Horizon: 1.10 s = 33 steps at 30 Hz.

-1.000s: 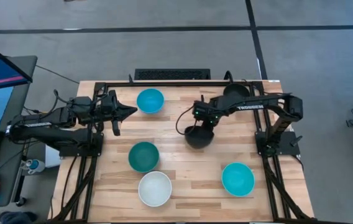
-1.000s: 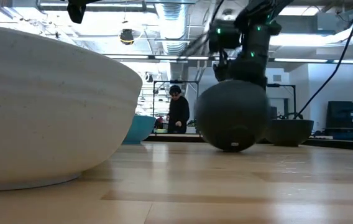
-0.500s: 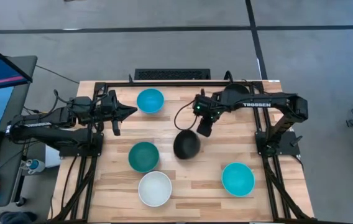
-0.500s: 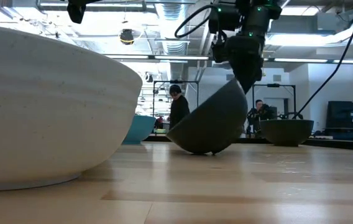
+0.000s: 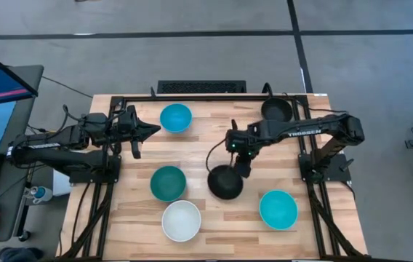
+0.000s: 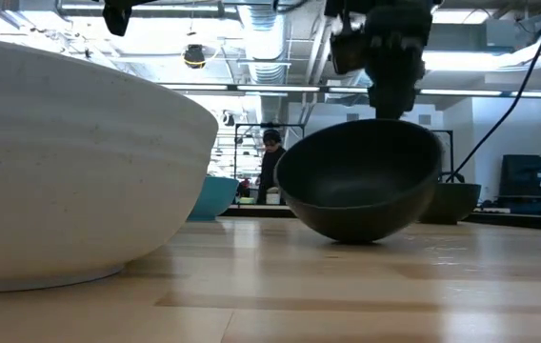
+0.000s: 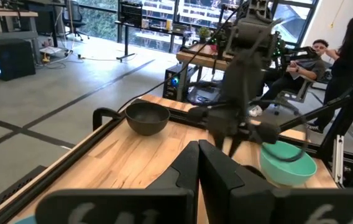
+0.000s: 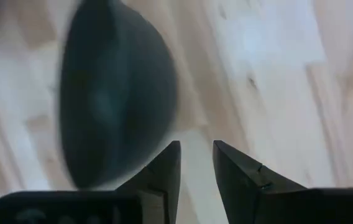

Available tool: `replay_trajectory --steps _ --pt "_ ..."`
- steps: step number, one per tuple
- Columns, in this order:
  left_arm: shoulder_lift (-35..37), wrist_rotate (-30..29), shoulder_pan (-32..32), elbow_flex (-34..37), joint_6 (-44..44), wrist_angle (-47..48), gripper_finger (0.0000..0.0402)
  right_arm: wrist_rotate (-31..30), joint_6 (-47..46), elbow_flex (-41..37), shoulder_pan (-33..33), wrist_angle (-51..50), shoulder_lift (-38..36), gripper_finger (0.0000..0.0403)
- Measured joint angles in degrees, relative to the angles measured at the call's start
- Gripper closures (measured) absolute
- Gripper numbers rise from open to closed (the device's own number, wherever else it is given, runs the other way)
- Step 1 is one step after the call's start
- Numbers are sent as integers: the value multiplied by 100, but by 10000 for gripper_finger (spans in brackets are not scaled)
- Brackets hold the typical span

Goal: Nest bowls inside each other
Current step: Stack the black bowl on the green bowl

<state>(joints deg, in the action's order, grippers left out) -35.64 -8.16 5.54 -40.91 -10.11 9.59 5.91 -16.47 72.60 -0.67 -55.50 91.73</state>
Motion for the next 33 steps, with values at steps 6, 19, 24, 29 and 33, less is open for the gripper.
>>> replay_trajectory --steps 6,19,24,29,33 --pt "2 0 0 0 0 1 401 -174 -447 0 223 7 -252 284" --pt "2 3 1 0 -2 0 401 -453 -511 2 518 34 99 285" --pt "2 4 2 0 -2 2 401 -483 -503 2 503 65 235 285" --pt "2 7 0 0 0 2 401 -583 -443 0 504 156 181 284" --pt "0 7 1 0 0 2 401 -645 -346 0 390 155 168 284"
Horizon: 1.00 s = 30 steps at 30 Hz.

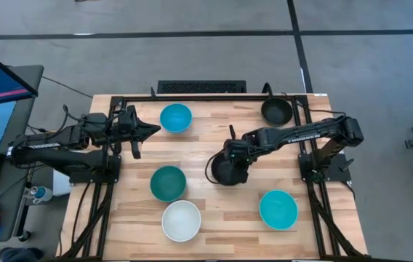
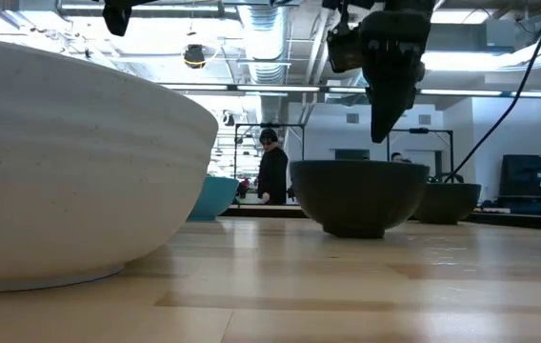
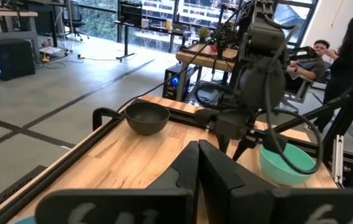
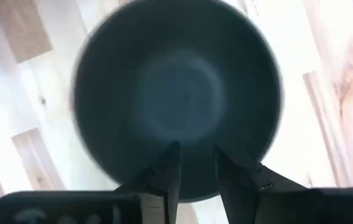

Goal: Nest bowls inside each other
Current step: Stack the black bowl on the green bowl

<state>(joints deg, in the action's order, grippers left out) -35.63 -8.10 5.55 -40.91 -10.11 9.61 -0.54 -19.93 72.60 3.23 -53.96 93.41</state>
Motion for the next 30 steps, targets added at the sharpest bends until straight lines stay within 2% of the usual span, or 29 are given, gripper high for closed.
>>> replay_trajectory --steps 9,15,23,30 --pt "1 13 2 0 0 4 402 -285 627 2 -604 0 0 284" --pt "1 13 1 0 0 5 401 364 782 0 -1056 -111 0 284" --pt "1 7 2 0 174 7 401 892 846 0 -1130 -105 0 284" --pt "0 -8 2 0 199 6 401 953 947 -4 -1124 18 68 272"
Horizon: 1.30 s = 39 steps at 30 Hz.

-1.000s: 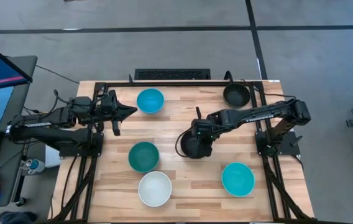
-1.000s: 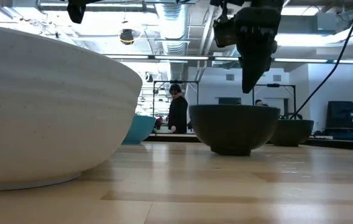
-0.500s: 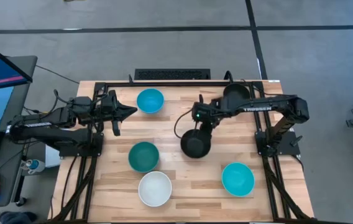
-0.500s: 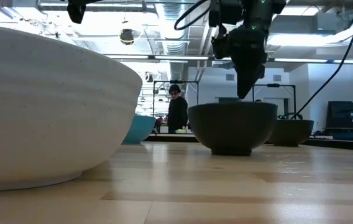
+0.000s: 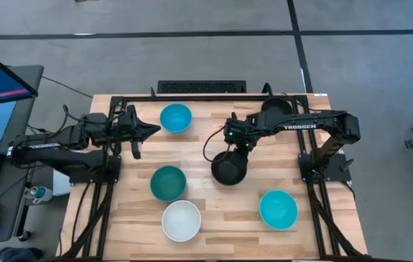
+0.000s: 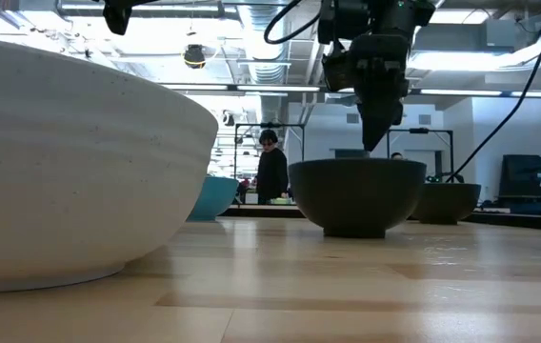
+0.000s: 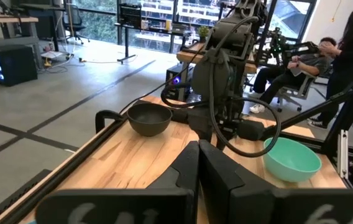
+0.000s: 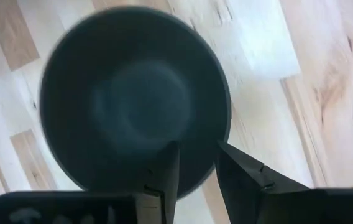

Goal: Nest bowls inside each other
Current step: Stack the black bowl on the green bowl

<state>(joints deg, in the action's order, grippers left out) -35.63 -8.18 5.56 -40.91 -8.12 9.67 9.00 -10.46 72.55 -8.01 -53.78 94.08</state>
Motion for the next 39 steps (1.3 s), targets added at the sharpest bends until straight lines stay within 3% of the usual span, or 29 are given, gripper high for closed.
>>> replay_trajectory --steps 13,28,39 --pt "0 2 -2 0 0 -2 401 -35 38 0 -279 376 0 241" --pt "2 4 0 0 -2 -2 401 -287 91 2 -248 444 16 262" --pt "0 8 -2 2 -2 57 401 -11 48 7 -199 524 560 250"
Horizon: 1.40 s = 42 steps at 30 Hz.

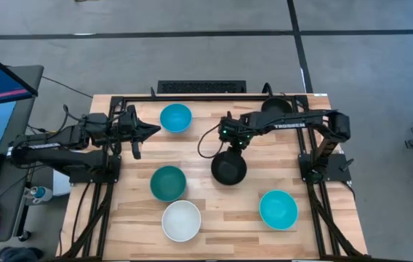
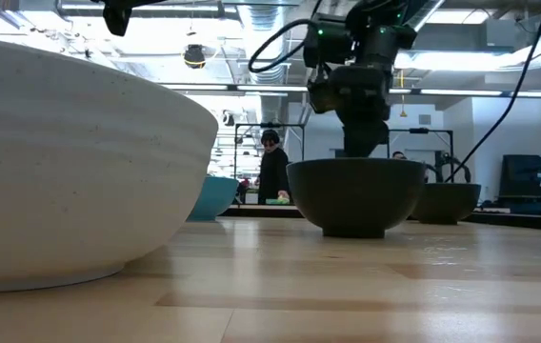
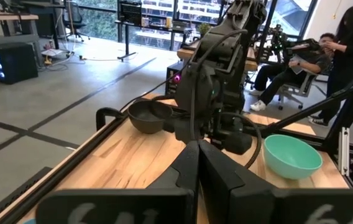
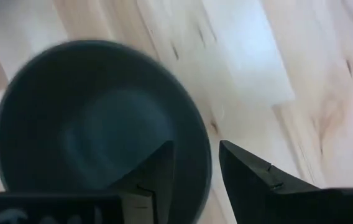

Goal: Nest bowls inside each other
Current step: Stack the black bowl on the green bowl

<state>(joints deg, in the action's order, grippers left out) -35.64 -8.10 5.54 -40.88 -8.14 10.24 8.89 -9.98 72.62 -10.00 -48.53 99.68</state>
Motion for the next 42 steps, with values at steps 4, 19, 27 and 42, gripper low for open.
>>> replay_trajectory --steps 4,19,27,42 --pt "0 17 0 0 0 0 401 -2 39 -4 0 43 0 254" --pt "0 13 2 0 -1 103 401 -166 61 -4 -80 85 0 261" --pt "1 15 1 0 -57 85 401 -166 90 -4 -92 106 0 261" --pt "2 17 0 0 -212 59 401 -318 104 0 174 130 61 262"
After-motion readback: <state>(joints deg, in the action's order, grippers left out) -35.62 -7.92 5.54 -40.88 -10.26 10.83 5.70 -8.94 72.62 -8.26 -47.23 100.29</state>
